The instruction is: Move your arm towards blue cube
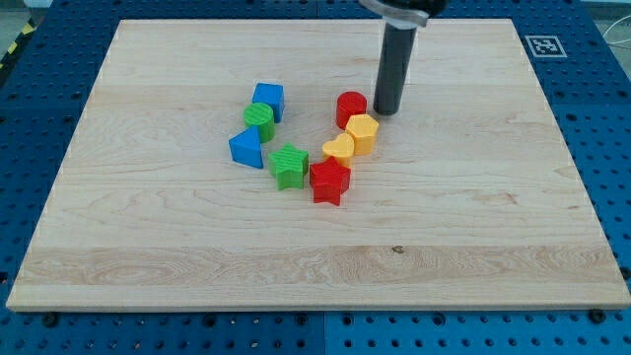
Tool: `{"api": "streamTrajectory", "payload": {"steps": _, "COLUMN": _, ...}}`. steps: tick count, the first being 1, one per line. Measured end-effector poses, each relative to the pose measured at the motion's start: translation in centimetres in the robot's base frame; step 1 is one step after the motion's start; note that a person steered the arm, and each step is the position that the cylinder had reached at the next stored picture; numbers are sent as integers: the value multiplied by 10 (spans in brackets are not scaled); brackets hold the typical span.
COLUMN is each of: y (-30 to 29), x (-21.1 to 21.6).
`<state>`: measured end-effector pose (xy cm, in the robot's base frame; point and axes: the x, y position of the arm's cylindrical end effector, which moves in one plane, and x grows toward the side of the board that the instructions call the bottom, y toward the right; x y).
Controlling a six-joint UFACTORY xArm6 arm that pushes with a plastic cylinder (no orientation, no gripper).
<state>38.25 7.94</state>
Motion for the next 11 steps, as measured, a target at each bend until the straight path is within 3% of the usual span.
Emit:
{"api": "streamTrajectory", "payload": {"steps": 3, "y": -43, "x": 3}}
{"api": "streamTrajectory", "payload": {"steps": 5, "y": -39, "x": -36}}
{"api": "streamTrajectory", "payload": {"steps": 8, "y": -76, "x": -41}}
{"api": "streamTrajectory", "payload": {"steps": 11, "y": -174, "x": -66}}
